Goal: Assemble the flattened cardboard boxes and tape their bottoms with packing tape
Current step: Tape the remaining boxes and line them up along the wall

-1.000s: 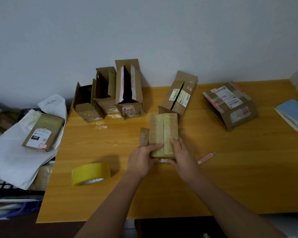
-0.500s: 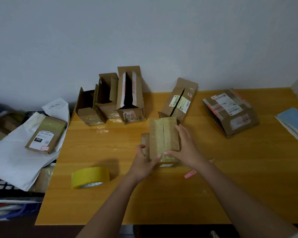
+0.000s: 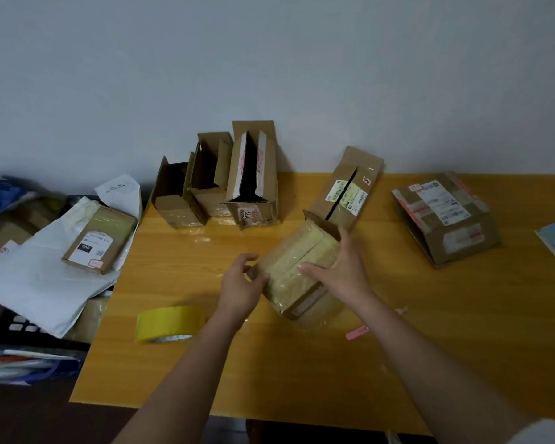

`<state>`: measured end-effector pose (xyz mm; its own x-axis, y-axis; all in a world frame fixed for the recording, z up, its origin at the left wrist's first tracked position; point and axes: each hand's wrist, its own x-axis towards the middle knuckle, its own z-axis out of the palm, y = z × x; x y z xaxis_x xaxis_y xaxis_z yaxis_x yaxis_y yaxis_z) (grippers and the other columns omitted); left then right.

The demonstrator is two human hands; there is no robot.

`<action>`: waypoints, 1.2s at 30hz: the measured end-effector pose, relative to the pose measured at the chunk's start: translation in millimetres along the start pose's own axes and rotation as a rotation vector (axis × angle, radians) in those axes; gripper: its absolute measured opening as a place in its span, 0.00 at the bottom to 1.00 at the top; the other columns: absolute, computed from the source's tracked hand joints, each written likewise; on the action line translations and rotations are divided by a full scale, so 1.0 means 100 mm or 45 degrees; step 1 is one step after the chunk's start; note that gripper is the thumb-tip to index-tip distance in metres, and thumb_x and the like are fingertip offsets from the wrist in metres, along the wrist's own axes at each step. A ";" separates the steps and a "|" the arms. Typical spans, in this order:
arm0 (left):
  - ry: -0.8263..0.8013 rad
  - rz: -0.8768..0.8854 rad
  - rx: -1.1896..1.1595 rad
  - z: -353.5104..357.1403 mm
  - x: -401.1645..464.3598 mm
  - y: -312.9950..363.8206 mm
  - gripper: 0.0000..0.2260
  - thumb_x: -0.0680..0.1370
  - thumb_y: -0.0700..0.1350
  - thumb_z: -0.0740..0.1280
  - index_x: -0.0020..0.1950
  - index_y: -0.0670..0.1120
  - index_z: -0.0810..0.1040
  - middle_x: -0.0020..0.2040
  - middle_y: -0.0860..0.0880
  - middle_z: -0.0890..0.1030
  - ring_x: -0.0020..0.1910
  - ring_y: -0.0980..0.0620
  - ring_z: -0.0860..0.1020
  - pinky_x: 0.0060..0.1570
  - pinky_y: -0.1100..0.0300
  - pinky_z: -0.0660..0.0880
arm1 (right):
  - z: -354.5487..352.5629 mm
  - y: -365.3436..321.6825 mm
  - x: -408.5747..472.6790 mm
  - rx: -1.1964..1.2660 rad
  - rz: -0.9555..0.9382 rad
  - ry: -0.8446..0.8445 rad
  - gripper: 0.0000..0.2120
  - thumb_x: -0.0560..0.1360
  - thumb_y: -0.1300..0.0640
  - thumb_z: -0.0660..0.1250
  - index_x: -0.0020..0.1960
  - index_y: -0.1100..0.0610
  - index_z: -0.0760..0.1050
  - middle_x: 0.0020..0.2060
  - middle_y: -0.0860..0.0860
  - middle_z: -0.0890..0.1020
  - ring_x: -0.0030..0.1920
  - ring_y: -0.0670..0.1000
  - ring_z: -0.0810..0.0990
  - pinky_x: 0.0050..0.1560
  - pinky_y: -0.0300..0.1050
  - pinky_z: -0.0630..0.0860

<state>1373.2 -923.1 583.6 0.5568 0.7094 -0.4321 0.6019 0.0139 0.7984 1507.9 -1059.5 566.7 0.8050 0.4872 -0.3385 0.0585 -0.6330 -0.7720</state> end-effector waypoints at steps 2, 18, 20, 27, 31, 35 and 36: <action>0.158 -0.137 -0.118 0.05 -0.05 -0.02 0.25 0.71 0.43 0.77 0.65 0.45 0.71 0.56 0.47 0.75 0.53 0.48 0.75 0.47 0.52 0.75 | 0.01 0.10 0.01 0.022 0.134 0.036 0.45 0.60 0.36 0.78 0.69 0.55 0.67 0.63 0.52 0.74 0.63 0.55 0.75 0.60 0.56 0.77; 0.083 -0.185 -0.308 0.25 0.01 0.05 0.15 0.80 0.40 0.66 0.66 0.40 0.75 0.51 0.49 0.79 0.50 0.48 0.78 0.48 0.54 0.77 | -0.27 0.22 0.11 0.059 0.027 -0.044 0.16 0.82 0.48 0.59 0.39 0.55 0.73 0.32 0.47 0.72 0.33 0.45 0.70 0.29 0.31 0.62; 0.017 -0.223 -0.449 0.29 0.00 0.04 0.22 0.78 0.40 0.69 0.71 0.43 0.70 0.57 0.46 0.79 0.55 0.46 0.78 0.54 0.50 0.79 | -0.21 0.14 0.13 0.101 -0.047 -0.033 0.07 0.80 0.45 0.62 0.53 0.46 0.74 0.41 0.40 0.76 0.43 0.42 0.76 0.36 0.30 0.69; -0.051 -0.217 -0.608 0.27 0.08 -0.11 0.27 0.77 0.37 0.68 0.75 0.47 0.66 0.62 0.45 0.78 0.56 0.48 0.78 0.44 0.61 0.80 | -0.24 0.33 0.14 0.173 -0.005 0.097 0.14 0.82 0.53 0.61 0.57 0.59 0.82 0.39 0.48 0.83 0.41 0.46 0.79 0.41 0.42 0.77; -0.064 -0.203 -0.480 0.24 0.11 -0.08 0.24 0.78 0.37 0.67 0.73 0.46 0.67 0.58 0.45 0.80 0.53 0.49 0.79 0.42 0.60 0.78 | -0.30 0.34 0.21 0.267 0.125 0.073 0.20 0.81 0.48 0.61 0.47 0.63 0.81 0.43 0.64 0.82 0.46 0.65 0.80 0.49 0.62 0.78; 0.065 -0.299 -0.386 0.30 0.17 0.02 0.17 0.75 0.49 0.72 0.59 0.45 0.72 0.51 0.46 0.80 0.46 0.50 0.78 0.41 0.54 0.78 | -0.25 0.19 0.29 -0.017 0.147 0.071 0.28 0.73 0.32 0.64 0.53 0.57 0.77 0.46 0.51 0.81 0.46 0.52 0.80 0.44 0.47 0.78; 0.113 -0.287 -0.304 0.33 0.19 0.03 0.18 0.73 0.53 0.73 0.56 0.45 0.73 0.49 0.47 0.79 0.46 0.49 0.78 0.44 0.50 0.79 | -0.21 0.17 0.31 -0.093 0.176 0.109 0.32 0.70 0.31 0.66 0.59 0.56 0.75 0.51 0.50 0.80 0.52 0.52 0.79 0.49 0.48 0.78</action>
<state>1404.1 -932.7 564.3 0.3670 0.7281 -0.5790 0.5474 0.3342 0.7672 1546.5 -1068.1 554.4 0.8555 0.3414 -0.3893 -0.0162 -0.7338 -0.6792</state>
